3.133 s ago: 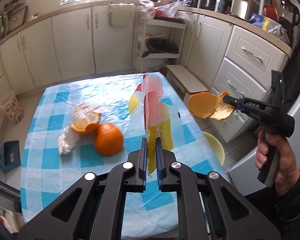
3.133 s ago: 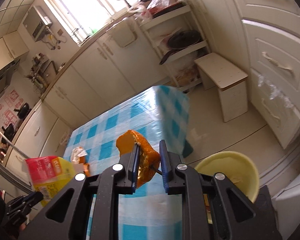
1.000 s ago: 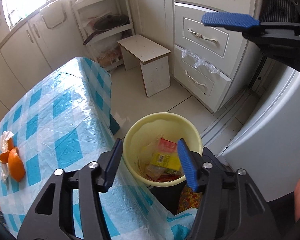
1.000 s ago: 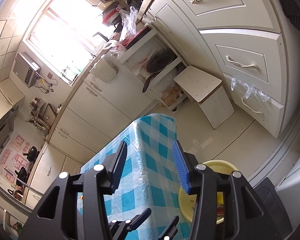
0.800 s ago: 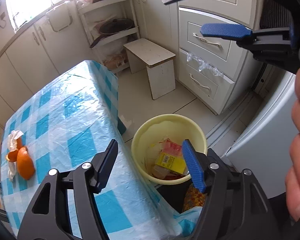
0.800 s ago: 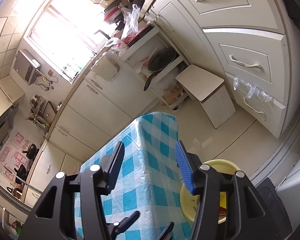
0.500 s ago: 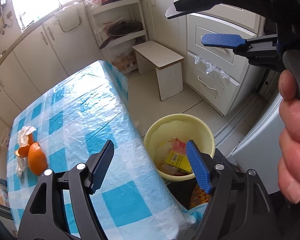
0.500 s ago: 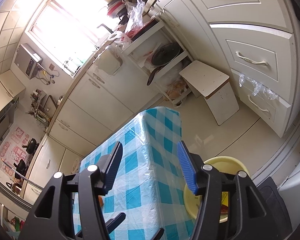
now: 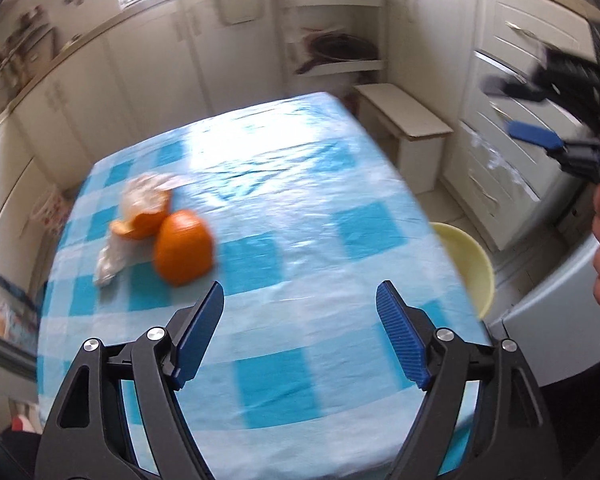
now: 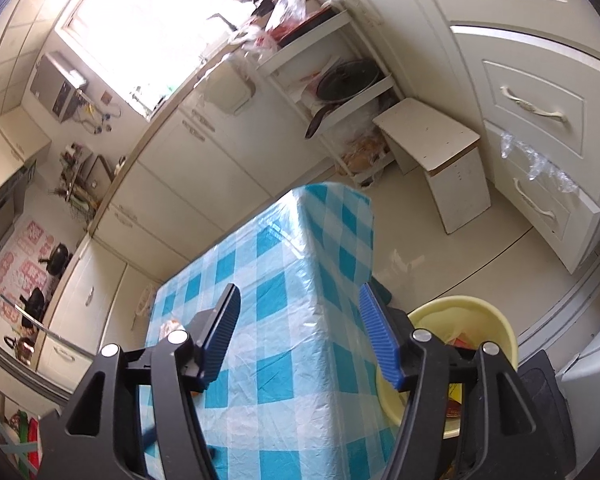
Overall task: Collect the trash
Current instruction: 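Move both grippers back over the table toward the tissue and orange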
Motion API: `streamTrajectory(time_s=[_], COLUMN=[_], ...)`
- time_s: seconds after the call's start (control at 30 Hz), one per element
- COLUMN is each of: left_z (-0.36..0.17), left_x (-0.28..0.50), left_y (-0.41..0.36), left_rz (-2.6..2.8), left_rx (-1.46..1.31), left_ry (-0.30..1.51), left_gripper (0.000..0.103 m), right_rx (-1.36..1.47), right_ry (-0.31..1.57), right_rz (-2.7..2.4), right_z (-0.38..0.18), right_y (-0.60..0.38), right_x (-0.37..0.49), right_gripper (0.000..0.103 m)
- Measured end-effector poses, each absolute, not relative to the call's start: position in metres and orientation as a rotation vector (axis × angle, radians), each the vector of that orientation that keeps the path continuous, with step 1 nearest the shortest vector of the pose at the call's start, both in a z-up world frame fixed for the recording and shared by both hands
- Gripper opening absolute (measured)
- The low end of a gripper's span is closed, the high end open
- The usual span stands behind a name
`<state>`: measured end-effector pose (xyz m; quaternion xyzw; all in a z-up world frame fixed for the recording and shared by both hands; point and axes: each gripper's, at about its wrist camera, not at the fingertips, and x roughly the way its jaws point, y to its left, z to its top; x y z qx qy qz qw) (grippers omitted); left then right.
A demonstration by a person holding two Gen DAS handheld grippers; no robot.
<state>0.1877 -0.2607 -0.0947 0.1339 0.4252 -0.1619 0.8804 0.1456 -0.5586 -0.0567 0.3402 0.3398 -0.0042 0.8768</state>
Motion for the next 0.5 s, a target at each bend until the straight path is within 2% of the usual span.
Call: streamTrajectory(time_s=[0.13, 0.27, 0.4, 0.5], left_z=[-0.091, -0.1, -0.111, -0.12], left_x=[0.21, 0.233, 0.26, 0.28], left_y=[-0.196, -0.14, -0.101, -0.085], left_rz=[-0.197, -0.076, -0.029, -0.039], left_rx=[0.201, 0.122, 0.067, 0.037], left_ry=[0.904, 0.967, 1.011, 1.037], left_gripper=[0.076, 0.076, 0.076, 0.076], right_rx=[0.652, 0.575, 0.478, 0.377], right_ry=[0.757, 0.812, 0.868, 0.906], right_rz=[0.046, 0.11, 0.169, 0.213], right_z=[-0.058, -0.061, -0.066, -0.071], right_y=[-0.529, -0.489, -0.442, -0.403], right_x=[0.161, 0.176, 0.192, 0.204], right_gripper=[0.068, 0.07, 0.071, 0.075])
